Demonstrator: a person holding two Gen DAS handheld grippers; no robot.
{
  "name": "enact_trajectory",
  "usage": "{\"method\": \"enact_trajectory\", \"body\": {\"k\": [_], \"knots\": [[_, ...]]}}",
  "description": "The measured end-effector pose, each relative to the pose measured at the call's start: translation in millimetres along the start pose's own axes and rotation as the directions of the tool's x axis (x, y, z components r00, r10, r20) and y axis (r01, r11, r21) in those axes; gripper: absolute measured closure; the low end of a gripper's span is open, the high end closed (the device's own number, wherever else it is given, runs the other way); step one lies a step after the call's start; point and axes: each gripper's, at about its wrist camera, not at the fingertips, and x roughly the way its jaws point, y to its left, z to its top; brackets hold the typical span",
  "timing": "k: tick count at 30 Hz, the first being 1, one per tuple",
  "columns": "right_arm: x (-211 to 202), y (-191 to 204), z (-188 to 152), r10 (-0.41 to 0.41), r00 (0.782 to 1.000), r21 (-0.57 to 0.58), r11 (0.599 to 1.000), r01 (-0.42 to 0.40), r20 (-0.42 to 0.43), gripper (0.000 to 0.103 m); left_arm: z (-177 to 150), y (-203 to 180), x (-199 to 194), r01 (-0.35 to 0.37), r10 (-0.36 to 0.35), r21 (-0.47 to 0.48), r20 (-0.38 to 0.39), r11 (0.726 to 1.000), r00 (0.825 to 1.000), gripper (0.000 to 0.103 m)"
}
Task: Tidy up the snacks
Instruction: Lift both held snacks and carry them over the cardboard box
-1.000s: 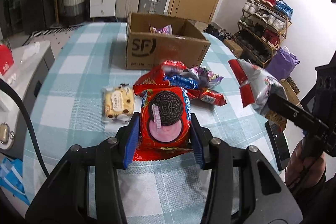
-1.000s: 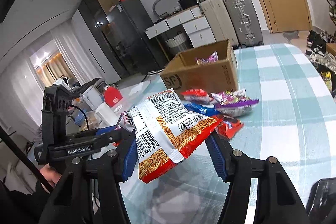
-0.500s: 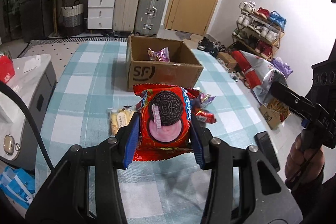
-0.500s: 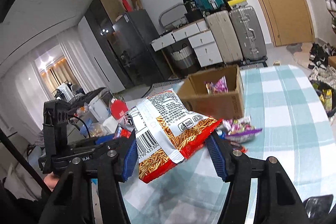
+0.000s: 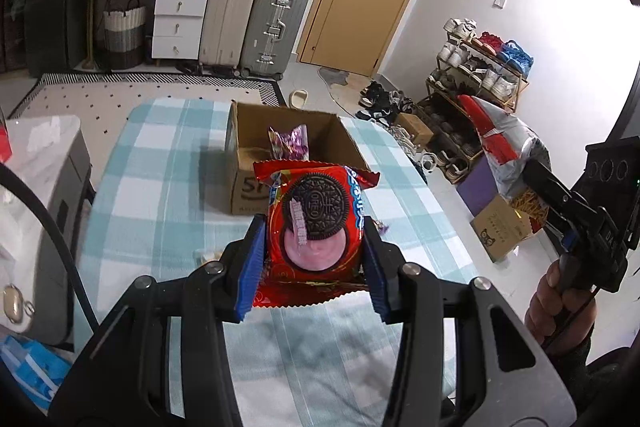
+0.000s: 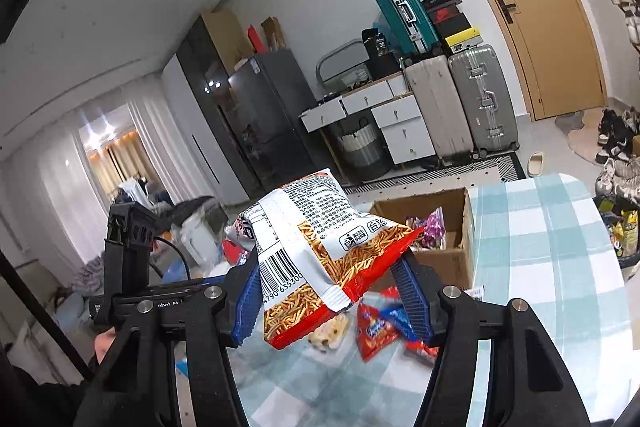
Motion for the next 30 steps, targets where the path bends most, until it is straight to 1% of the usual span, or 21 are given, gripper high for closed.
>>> {"method": "enact_trajectory", "body": {"k": [4,8,13,18,22,25,27,30], "knots": [[7,-5,15,0.000,1.000,0.001,1.000,0.000,-0.001,0.042,18,-4,7,-0.008,0.008,0.008,-0.007,1.000,1.000,0.061],[15,-3,31,-0.009,1.000,-0.033,0.999,0.009,0.001,0.042,41,-13,21,-0.045,0.045,0.031,-0.004,0.999,0.999,0.061],[29,-6,54,-0.012,1.000,-0.049,0.999,0.012,0.001,0.042,74,-17,40,-0.040,0.041,0.030,-0.018,0.999,0.999,0.061],[42,-14,76,-0.018,1.000,-0.048,0.999,0.018,0.006,0.042,106,-20,59,-0.058,0.059,0.049,-0.023,0.997,0.998,0.061],[58,-19,88,-0.027,1.000,-0.064,0.998,0.027,-0.001,0.042,130,-20,82,-0.057,0.059,0.046,-0.045,0.997,0.997,0.061],[73,-27,93,-0.033,0.999,-0.052,0.998,0.032,-0.020,0.042,145,-19,102,-0.076,0.078,0.045,-0.049,0.996,0.996,0.061],[83,-34,96,-0.042,0.999,-0.047,0.998,0.041,-0.032,0.042,151,-16,116,-0.080,0.082,0.037,-0.059,0.996,0.995,0.061],[100,-42,101,-0.060,0.997,-0.057,0.997,0.057,-0.044,0.042,157,-8,140,-0.068,0.069,0.017,-0.088,0.998,0.994,0.061]]}}
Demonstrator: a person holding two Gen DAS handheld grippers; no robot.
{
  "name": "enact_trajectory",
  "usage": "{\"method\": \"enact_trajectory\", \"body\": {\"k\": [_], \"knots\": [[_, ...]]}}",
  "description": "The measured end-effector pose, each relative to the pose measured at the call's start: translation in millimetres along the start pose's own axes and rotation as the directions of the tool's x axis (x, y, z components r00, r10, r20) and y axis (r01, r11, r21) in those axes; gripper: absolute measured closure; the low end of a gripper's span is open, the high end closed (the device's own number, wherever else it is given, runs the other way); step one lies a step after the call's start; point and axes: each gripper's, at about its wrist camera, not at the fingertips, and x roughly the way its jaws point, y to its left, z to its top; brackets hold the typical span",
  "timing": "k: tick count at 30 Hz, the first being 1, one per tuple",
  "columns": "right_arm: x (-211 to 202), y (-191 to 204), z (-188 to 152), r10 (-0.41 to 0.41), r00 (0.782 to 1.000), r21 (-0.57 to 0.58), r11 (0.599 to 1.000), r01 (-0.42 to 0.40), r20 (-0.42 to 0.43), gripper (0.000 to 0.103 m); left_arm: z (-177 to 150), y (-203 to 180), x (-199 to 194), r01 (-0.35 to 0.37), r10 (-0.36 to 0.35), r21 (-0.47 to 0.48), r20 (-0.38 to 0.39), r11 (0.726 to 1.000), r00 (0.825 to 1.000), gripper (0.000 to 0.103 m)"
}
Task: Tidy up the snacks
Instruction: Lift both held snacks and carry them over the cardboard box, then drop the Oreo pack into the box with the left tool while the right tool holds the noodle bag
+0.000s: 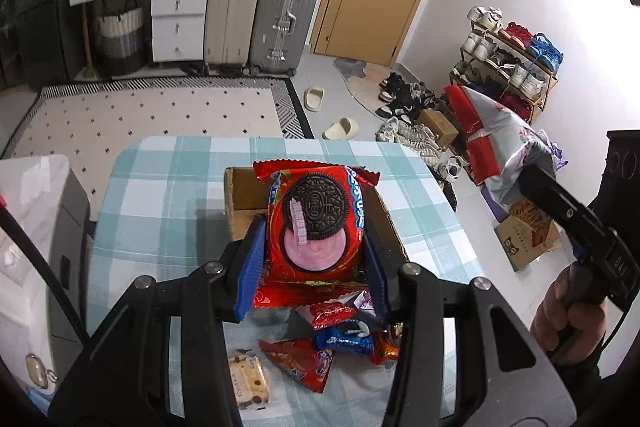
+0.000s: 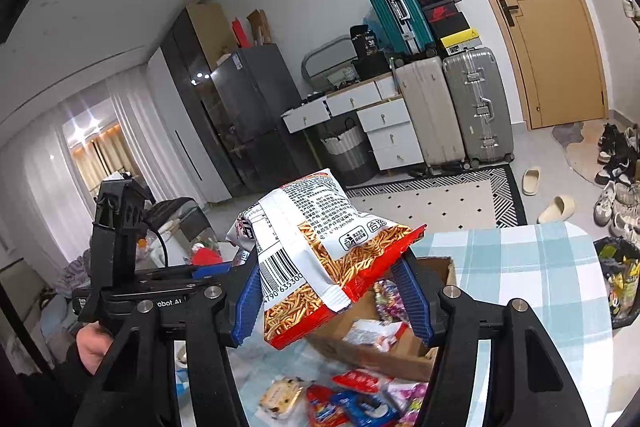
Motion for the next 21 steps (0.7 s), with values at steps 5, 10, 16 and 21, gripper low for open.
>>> {"method": "enact_trajectory", "body": {"k": [5,10,16,21], "knots": [[28,-15,-2,-0.006,0.999,0.007,1.000,0.006,-0.039,0.042,7,10,40,-0.001,0.001,-0.012,-0.030,1.000,1.000,0.061],[49,-30,-7,-0.015,0.998,0.020,1.000,0.016,-0.065,0.042,2,16,73,-0.007,0.007,0.001,-0.063,1.000,0.998,0.061],[77,-48,-16,-0.033,0.993,0.038,0.999,0.038,-0.114,0.042,-6,18,108,0.001,0.002,0.025,-0.099,1.000,0.995,0.061],[97,-60,-26,-0.049,0.987,0.040,0.998,0.056,-0.155,0.042,-7,25,141,0.015,-0.013,0.016,-0.131,1.000,0.991,0.061]]}}
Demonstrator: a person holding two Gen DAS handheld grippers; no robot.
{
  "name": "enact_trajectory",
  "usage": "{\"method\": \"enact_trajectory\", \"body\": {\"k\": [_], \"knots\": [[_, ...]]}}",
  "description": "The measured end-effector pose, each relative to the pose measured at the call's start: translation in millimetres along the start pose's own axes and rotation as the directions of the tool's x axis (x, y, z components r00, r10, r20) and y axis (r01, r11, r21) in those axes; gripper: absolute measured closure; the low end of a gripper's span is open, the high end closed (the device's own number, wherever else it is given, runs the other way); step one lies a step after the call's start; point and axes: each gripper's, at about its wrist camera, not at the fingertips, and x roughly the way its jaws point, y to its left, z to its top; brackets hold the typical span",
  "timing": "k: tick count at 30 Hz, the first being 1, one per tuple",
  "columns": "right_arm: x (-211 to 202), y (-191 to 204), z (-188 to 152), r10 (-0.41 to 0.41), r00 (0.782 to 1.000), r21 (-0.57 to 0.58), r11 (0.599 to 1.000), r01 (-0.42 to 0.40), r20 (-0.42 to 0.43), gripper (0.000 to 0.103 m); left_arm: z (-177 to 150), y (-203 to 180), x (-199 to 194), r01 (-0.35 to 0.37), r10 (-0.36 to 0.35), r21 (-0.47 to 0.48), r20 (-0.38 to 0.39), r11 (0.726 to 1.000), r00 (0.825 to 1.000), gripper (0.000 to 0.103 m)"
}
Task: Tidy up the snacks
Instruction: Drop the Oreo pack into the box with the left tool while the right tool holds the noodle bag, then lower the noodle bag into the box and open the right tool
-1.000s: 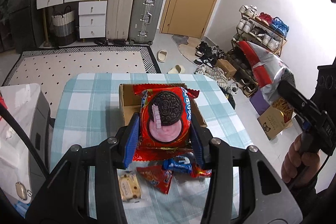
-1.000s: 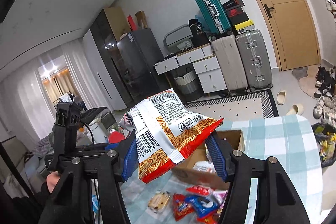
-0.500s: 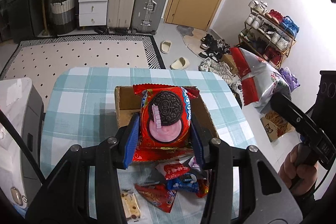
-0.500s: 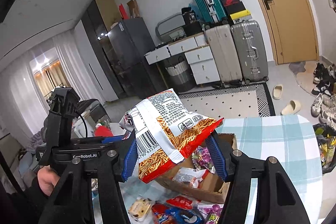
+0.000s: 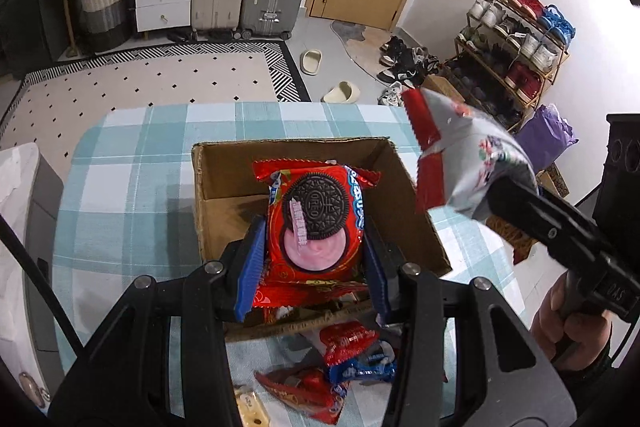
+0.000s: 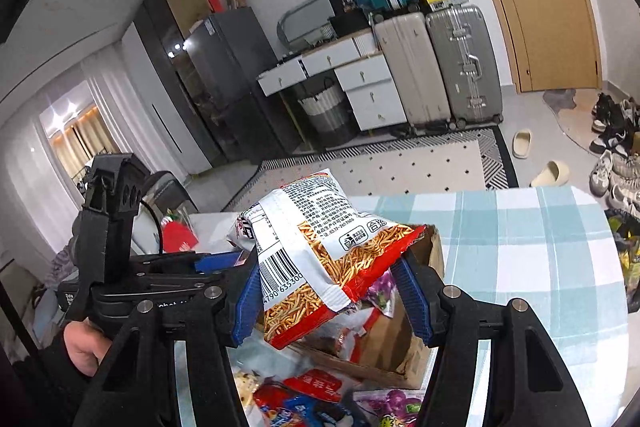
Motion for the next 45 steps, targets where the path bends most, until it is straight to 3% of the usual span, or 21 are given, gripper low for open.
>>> {"method": "enact_trajectory", "body": {"k": [13,23,29,34,45], "knots": [[36,-18,-16,-0.031,0.997,0.004,1.000,0.031,-0.073,0.042,5,29,63,-0.003,0.001,-0.033,-0.056,0.999,0.998,0.061],[58,-17,-20,-0.065,0.992,-0.017,0.998,0.063,-0.109,0.042,5,42,81,-0.004,0.000,-0.062,-0.062,0.998,0.998,0.061],[66,-14,-23,-0.101,0.987,-0.043,0.994,0.096,-0.126,0.040,-1,42,72,-0.052,0.050,-0.045,-0.049,0.998,0.998,0.061],[57,-8,-23,-0.107,0.989,-0.060,0.993,0.102,-0.097,0.028,-10,36,47,-0.090,0.090,-0.023,-0.002,0.996,0.996,0.058],[-7,23,-30,-0.088,0.996,-0.098,0.991,0.088,0.002,0.021,-41,-4,-41,-0.175,0.166,0.043,0.162,0.984,0.973,0.031]]}}
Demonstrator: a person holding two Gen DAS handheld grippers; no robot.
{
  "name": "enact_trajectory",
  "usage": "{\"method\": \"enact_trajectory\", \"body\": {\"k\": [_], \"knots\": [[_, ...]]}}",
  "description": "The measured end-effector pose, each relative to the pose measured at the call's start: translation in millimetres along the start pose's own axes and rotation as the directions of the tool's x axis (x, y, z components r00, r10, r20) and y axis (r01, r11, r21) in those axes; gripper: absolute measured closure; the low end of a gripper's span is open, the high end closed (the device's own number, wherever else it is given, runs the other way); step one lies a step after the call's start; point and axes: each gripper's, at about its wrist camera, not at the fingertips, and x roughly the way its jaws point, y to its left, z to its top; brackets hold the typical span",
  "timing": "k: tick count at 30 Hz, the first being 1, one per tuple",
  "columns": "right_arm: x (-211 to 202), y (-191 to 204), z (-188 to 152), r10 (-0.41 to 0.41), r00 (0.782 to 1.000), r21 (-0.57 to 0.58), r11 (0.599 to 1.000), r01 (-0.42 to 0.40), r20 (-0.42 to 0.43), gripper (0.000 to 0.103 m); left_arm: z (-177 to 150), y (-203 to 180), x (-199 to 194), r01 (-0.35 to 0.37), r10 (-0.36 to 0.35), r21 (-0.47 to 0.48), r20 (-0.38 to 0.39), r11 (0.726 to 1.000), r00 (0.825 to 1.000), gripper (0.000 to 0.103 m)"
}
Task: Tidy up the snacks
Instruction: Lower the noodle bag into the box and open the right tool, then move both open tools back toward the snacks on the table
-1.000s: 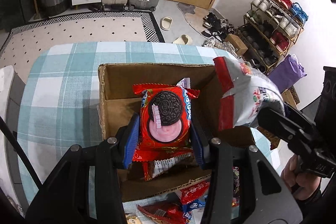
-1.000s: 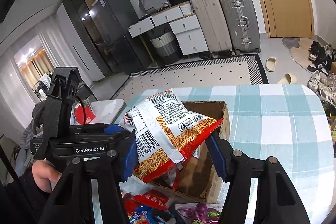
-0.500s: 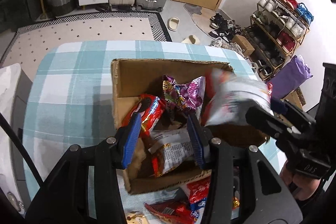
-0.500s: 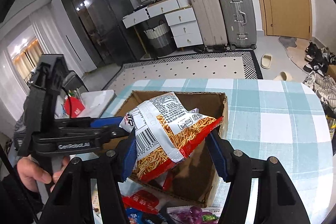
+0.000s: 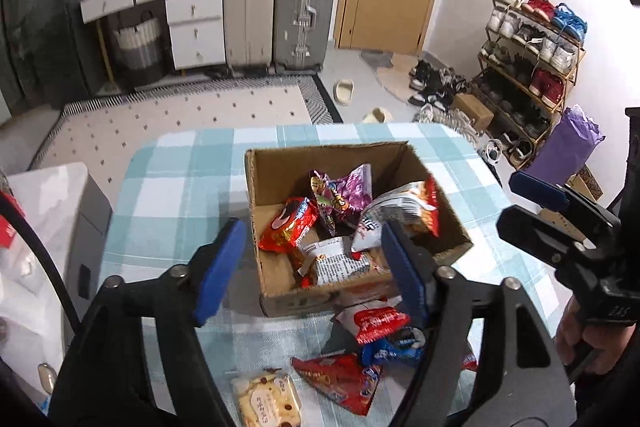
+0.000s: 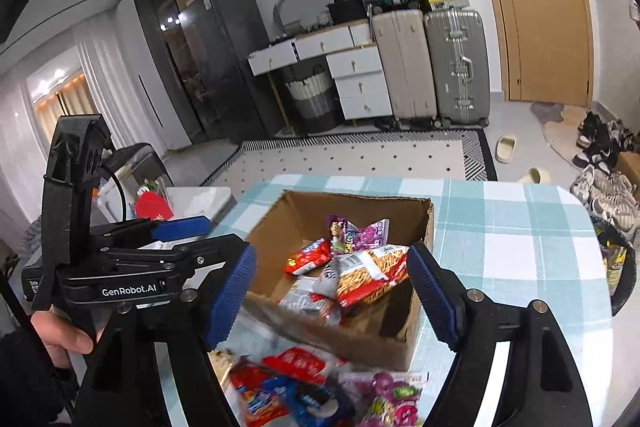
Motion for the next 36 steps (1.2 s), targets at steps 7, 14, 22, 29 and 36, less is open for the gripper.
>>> {"method": "enact_trajectory", "body": {"k": [7,14,22,29,36], "knots": [[-64,22,-20,0.004,0.994,-0.023,1.000,-0.002,0.109,0.013,-19,-17,-63,-0.042,0.040,0.023,0.096,0.999,0.995,0.022],[-117,38,-50,0.006,0.980,-0.036,0.999,0.001,0.201,0.006,-45,-28,-111,-0.053,0.050,0.017,0.166,0.998,0.985,0.019],[-166,51,-85,0.001,0.964,-0.046,0.999,0.011,0.265,0.003,-87,-35,-164,-0.024,0.023,0.003,0.249,1.000,0.968,0.009],[-188,53,-122,-0.010,0.960,-0.039,0.999,0.021,0.280,0.002,-134,-30,-179,-0.042,0.047,-0.024,0.271,0.999,0.962,0.000],[-180,42,-151,-0.013,0.971,-0.006,1.000,0.014,0.238,0.001,-172,-14,-155,-0.077,0.099,-0.110,0.217,0.991,0.971,0.000]]}}
